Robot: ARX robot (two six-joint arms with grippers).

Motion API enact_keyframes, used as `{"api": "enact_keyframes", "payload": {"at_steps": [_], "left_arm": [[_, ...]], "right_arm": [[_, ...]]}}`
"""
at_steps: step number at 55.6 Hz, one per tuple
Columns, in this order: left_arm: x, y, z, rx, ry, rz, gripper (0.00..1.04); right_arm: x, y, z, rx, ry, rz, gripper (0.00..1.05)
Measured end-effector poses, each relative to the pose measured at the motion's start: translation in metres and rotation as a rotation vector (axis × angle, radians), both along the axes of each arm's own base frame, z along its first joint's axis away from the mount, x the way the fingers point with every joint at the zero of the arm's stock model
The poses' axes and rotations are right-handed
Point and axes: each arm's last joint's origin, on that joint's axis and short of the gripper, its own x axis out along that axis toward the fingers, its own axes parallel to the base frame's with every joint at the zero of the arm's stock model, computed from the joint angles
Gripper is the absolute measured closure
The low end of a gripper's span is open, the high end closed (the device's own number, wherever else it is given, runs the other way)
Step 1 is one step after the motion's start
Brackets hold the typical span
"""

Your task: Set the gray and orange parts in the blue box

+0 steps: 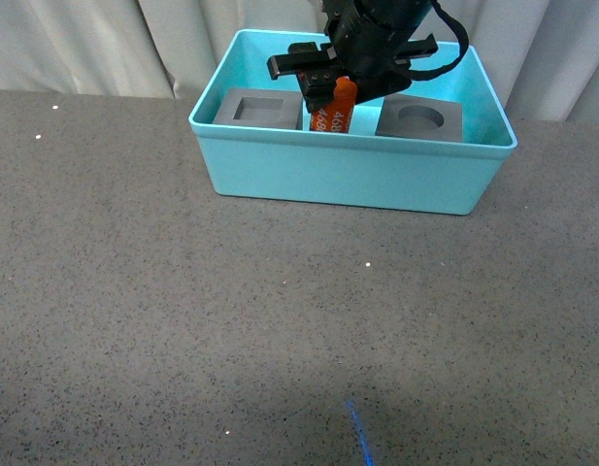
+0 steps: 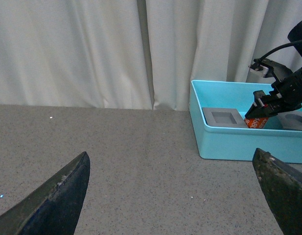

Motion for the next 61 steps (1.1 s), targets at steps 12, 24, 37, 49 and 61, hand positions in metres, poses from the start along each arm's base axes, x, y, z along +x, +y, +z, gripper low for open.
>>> {"api": "enact_keyframes", "payload": {"at_steps": [12, 24, 37, 49, 61], "left_arm": [[0.0, 0.0, 0.0, 0.0, 0.0, 0.0, 0.07], [0.0, 0.0, 0.0, 0.0, 0.0, 0.0, 0.07], [0.0, 0.0, 0.0, 0.0, 0.0, 0.0, 0.07], [0.0, 0.0, 0.0, 0.0, 0.0, 0.0, 0.07], [0.0, 0.0, 0.0, 0.0, 0.0, 0.0, 0.07]], "right_arm": [[0.002, 0.0, -0.01, -0.031, 0.03, 0.004, 0.59], [0.002, 0.0, -0.017, -0.06, 0.062, 0.01, 0.59], [0.002, 0.0, -0.017, -0.067, 0.068, 0.013, 0.52], [0.002, -0.003, -0.008, -0.028, 0.037, -0.013, 0.21], [-0.01, -0.027, 0.043, 0.055, -0.11, -0.095, 0.1]]}}
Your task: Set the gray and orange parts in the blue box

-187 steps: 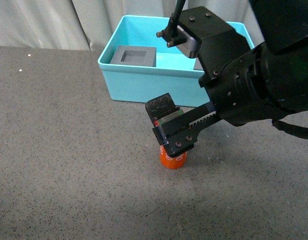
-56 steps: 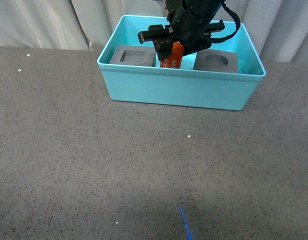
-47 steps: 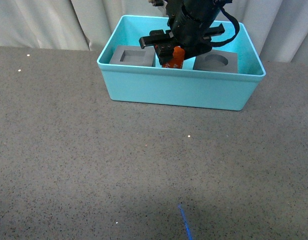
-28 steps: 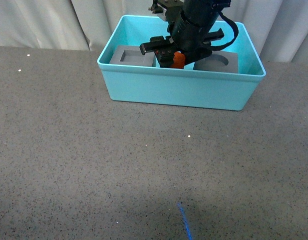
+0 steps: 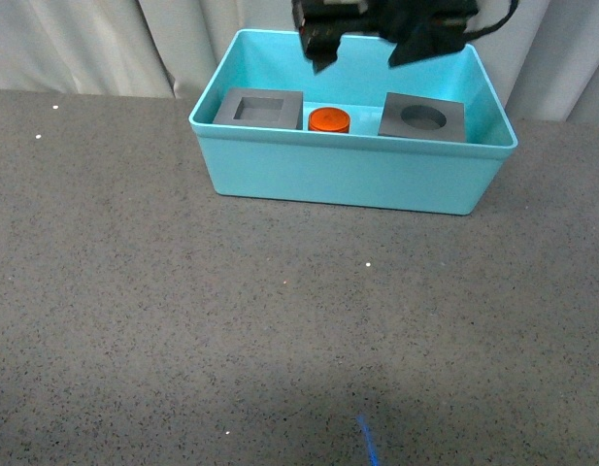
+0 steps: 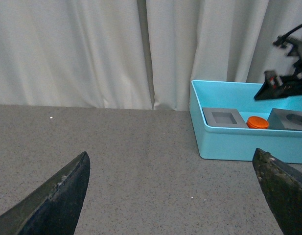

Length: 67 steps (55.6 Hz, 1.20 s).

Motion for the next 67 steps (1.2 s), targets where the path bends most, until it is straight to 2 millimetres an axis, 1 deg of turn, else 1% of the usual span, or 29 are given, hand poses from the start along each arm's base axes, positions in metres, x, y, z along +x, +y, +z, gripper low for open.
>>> {"api": "enact_keyframes", "payload": {"at_steps": [7, 11, 14, 16, 18, 20, 24, 27, 31, 35, 38, 39, 43, 46, 49, 53, 59, 62, 64, 67], "left_arm": [[0.0, 0.0, 0.0, 0.0, 0.0, 0.0, 0.07], [0.0, 0.0, 0.0, 0.0, 0.0, 0.0, 0.07], [0.0, 0.0, 0.0, 0.0, 0.0, 0.0, 0.07], [0.0, 0.0, 0.0, 0.0, 0.0, 0.0, 0.07], [0.0, 0.0, 0.0, 0.0, 0.0, 0.0, 0.07], [0.0, 0.0, 0.0, 0.0, 0.0, 0.0, 0.07], [0.0, 0.0, 0.0, 0.0, 0.0, 0.0, 0.07], [0.0, 0.0, 0.0, 0.0, 0.0, 0.0, 0.07], [0.0, 0.0, 0.0, 0.0, 0.0, 0.0, 0.07], [0.0, 0.0, 0.0, 0.0, 0.0, 0.0, 0.07], [0.0, 0.0, 0.0, 0.0, 0.0, 0.0, 0.07], [0.0, 0.0, 0.0, 0.0, 0.0, 0.0, 0.07], [0.0, 0.0, 0.0, 0.0, 0.0, 0.0, 0.07], [0.0, 0.0, 0.0, 0.0, 0.0, 0.0, 0.07], [0.0, 0.0, 0.0, 0.0, 0.0, 0.0, 0.07], [0.0, 0.0, 0.0, 0.0, 0.0, 0.0, 0.07], [0.0, 0.0, 0.0, 0.0, 0.0, 0.0, 0.07], [0.0, 0.0, 0.0, 0.0, 0.0, 0.0, 0.07], [0.0, 0.0, 0.0, 0.0, 0.0, 0.0, 0.07], [0.0, 0.0, 0.0, 0.0, 0.0, 0.0, 0.07]], "right_arm": [[-0.016, -0.018, 0.04, 0.038, -0.166, -0.105, 0.1], [-0.034, -0.034, 0.063, 0.067, -0.249, -0.173, 0.1], [-0.045, -0.043, 0.072, 0.067, -0.294, -0.211, 0.1], [-0.058, -0.052, 0.078, 0.066, -0.333, -0.245, 0.1], [-0.07, -0.06, 0.08, 0.059, -0.362, -0.273, 0.1], [-0.085, -0.07, 0.078, 0.036, -0.394, -0.314, 0.1], [-0.117, -0.091, 0.067, -0.026, -0.456, -0.398, 0.1], [-0.13, -0.099, 0.062, -0.044, -0.484, -0.439, 0.1], [-0.152, -0.111, 0.054, -0.081, -0.511, -0.497, 0.1], [-0.172, -0.118, 0.048, -0.114, -0.528, -0.525, 0.1], [-0.19, -0.122, 0.042, -0.123, -0.532, -0.528, 0.1], [-0.199, -0.124, 0.038, -0.129, -0.532, -0.527, 0.1], [-0.227, -0.123, 0.028, -0.171, -0.537, -0.509, 0.1], [-0.244, -0.122, 0.022, -0.199, -0.57, -0.496, 0.1], [-0.259, -0.122, 0.02, -0.224, -0.642, -0.497, 0.1], [-0.268, -0.123, 0.022, -0.222, -0.701, -0.497, 0.1], [-0.278, -0.124, 0.034, -0.184, -0.81, -0.504, 0.1], [-0.284, -0.13, 0.03, -0.024, -0.844, -0.391, 0.23], [-0.29, -0.134, 0.025, 0.027, -0.835, -0.342, 0.32], [-0.296, -0.141, 0.019, 0.051, -0.827, -0.33, 0.43]]}}
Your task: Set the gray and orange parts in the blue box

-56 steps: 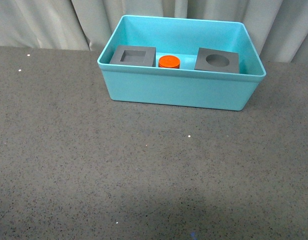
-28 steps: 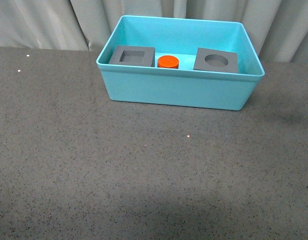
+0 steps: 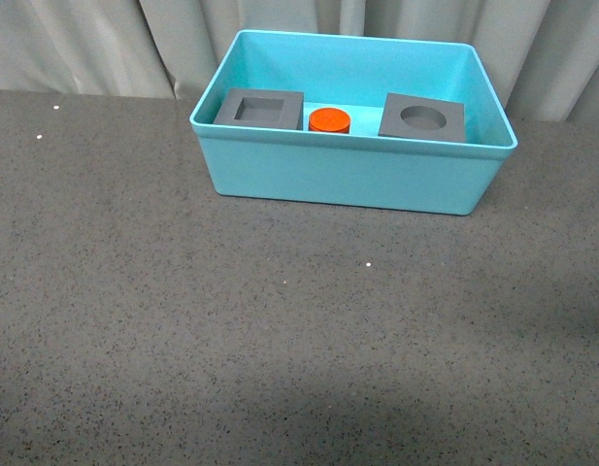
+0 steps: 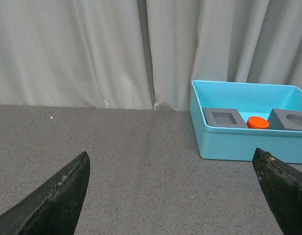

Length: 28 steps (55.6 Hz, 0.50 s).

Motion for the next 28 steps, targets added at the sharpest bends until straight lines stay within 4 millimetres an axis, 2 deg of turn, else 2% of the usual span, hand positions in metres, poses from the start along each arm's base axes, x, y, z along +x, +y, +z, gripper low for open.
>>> {"api": "enact_keyframes", "payload": {"at_steps": [4, 9, 16, 28], "left_arm": [[0.0, 0.0, 0.0, 0.0, 0.0, 0.0, 0.07], [0.0, 0.0, 0.0, 0.0, 0.0, -0.001, 0.07], [0.0, 0.0, 0.0, 0.0, 0.0, 0.0, 0.07], [0.0, 0.0, 0.0, 0.0, 0.0, 0.0, 0.07]], "right_arm": [[-0.01, -0.01, -0.006, 0.017, -0.002, -0.007, 0.61], [-0.017, -0.016, -0.01, 0.022, -0.001, -0.009, 0.75], [-0.029, -0.024, -0.016, 0.026, -0.001, -0.007, 1.03], [-0.044, -0.038, -0.023, 0.028, -0.001, 0.013, 1.04]]}}
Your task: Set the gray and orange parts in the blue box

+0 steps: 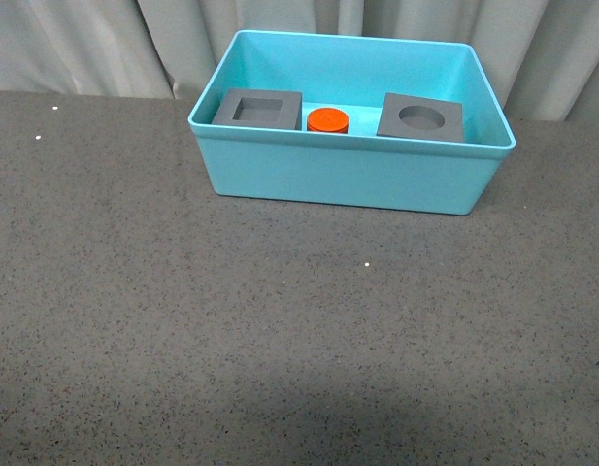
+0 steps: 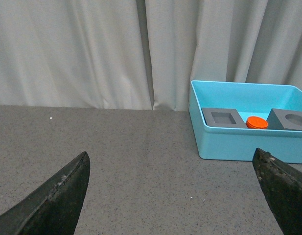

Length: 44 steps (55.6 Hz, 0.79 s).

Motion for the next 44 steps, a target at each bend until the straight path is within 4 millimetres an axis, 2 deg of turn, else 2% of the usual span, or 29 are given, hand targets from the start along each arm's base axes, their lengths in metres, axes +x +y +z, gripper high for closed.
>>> {"api": "enact_keyframes", "payload": {"at_steps": [10, 44], "left_arm": [[0.0, 0.0, 0.0, 0.0, 0.0, 0.0, 0.07], [0.0, 0.0, 0.0, 0.0, 0.0, 0.0, 0.07]], "right_arm": [[-0.008, -0.005, -0.01, 0.001, -0.004, -0.026, 1.04], [-0.027, -0.005, -0.007, 0.002, -0.018, -0.024, 1.04]]}}
